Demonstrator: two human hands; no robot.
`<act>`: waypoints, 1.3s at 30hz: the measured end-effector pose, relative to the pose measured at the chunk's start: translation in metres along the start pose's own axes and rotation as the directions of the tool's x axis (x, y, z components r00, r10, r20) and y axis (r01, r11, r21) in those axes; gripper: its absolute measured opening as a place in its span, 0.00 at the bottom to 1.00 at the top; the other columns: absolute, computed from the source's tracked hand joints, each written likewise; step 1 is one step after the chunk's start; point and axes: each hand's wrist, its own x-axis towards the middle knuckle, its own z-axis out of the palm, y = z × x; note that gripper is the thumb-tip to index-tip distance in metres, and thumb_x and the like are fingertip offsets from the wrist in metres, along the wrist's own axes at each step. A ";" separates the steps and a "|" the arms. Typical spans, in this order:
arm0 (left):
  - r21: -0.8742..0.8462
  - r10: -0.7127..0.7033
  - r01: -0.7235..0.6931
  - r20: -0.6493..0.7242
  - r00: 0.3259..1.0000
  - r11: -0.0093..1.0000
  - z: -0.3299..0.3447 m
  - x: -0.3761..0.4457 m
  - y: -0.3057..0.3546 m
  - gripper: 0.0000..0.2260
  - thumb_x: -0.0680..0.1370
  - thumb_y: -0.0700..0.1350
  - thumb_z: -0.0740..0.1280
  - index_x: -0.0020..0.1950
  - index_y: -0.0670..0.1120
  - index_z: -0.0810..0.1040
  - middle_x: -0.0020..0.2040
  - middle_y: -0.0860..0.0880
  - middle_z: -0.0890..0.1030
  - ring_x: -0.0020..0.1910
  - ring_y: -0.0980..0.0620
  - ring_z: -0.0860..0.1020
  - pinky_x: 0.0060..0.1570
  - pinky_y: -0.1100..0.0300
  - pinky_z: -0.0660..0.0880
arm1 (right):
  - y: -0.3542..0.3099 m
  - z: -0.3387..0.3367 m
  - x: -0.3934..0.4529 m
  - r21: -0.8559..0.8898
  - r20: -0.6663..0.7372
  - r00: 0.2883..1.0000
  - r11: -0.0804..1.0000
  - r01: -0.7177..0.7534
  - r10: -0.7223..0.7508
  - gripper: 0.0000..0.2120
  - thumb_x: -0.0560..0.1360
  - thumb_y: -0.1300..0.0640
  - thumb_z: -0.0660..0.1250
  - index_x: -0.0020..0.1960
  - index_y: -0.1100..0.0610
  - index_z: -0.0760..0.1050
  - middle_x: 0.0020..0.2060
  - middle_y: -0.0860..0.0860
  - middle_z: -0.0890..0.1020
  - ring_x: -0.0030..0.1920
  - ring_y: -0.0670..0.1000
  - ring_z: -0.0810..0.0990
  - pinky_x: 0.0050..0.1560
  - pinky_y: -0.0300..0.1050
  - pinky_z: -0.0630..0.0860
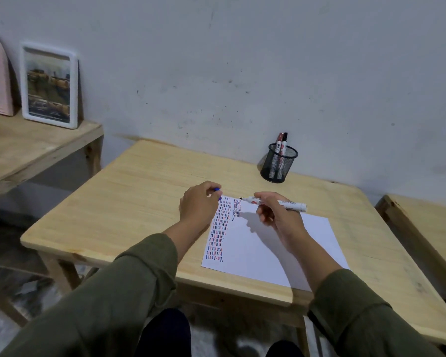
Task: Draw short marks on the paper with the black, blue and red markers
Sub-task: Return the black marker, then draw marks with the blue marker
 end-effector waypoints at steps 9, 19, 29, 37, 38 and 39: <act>-0.669 -0.278 0.353 0.221 0.935 0.654 0.002 0.003 0.073 0.09 0.75 0.46 0.67 0.53 0.45 0.81 0.39 0.52 0.79 0.38 0.58 0.76 0.33 0.63 0.66 | -0.049 -0.012 0.010 0.012 0.010 0.983 0.983 0.181 -0.181 0.08 0.75 0.63 0.63 0.46 0.58 0.81 0.31 0.55 0.78 0.29 0.51 0.73 0.31 0.40 0.69; -0.664 -0.235 0.414 0.345 0.909 0.623 0.005 -0.007 0.108 0.13 0.76 0.48 0.67 0.58 0.44 0.79 0.39 0.54 0.79 0.35 0.62 0.75 0.31 0.71 0.67 | -0.066 -0.021 0.011 -0.017 -0.014 0.972 0.972 0.234 -0.234 0.09 0.76 0.64 0.63 0.48 0.61 0.81 0.30 0.54 0.78 0.29 0.51 0.73 0.30 0.40 0.69; -0.603 -0.233 0.494 0.460 0.857 0.627 0.002 -0.009 0.120 0.06 0.74 0.51 0.70 0.41 0.50 0.78 0.35 0.56 0.80 0.36 0.60 0.74 0.37 0.64 0.65 | -0.078 -0.023 0.006 -0.124 0.050 0.955 0.947 0.296 -0.292 0.10 0.76 0.64 0.62 0.48 0.58 0.82 0.32 0.56 0.78 0.31 0.50 0.75 0.31 0.40 0.71; -0.754 -0.143 0.397 0.382 0.913 0.523 0.008 -0.009 0.127 0.06 0.75 0.43 0.69 0.37 0.47 0.78 0.23 0.55 0.78 0.28 0.59 0.74 0.29 0.69 0.63 | -0.078 -0.014 0.007 0.332 0.009 0.987 0.932 0.146 -0.158 0.09 0.78 0.62 0.59 0.48 0.62 0.78 0.30 0.54 0.77 0.31 0.49 0.74 0.31 0.37 0.72; -0.761 -0.131 0.378 0.366 0.921 0.528 0.008 -0.008 0.128 0.06 0.75 0.42 0.69 0.37 0.47 0.78 0.23 0.55 0.79 0.28 0.59 0.74 0.30 0.69 0.65 | -0.077 -0.014 0.007 0.365 0.019 0.990 0.922 0.126 -0.143 0.09 0.78 0.62 0.59 0.49 0.61 0.78 0.31 0.54 0.77 0.30 0.48 0.74 0.31 0.37 0.72; -0.762 -0.120 0.360 0.354 0.928 0.539 0.008 -0.008 0.128 0.06 0.75 0.41 0.69 0.38 0.47 0.78 0.24 0.55 0.79 0.30 0.58 0.75 0.32 0.68 0.65 | -0.077 -0.015 0.007 0.375 0.030 0.991 0.920 0.112 -0.133 0.09 0.78 0.62 0.59 0.50 0.61 0.78 0.31 0.54 0.77 0.30 0.48 0.75 0.31 0.36 0.73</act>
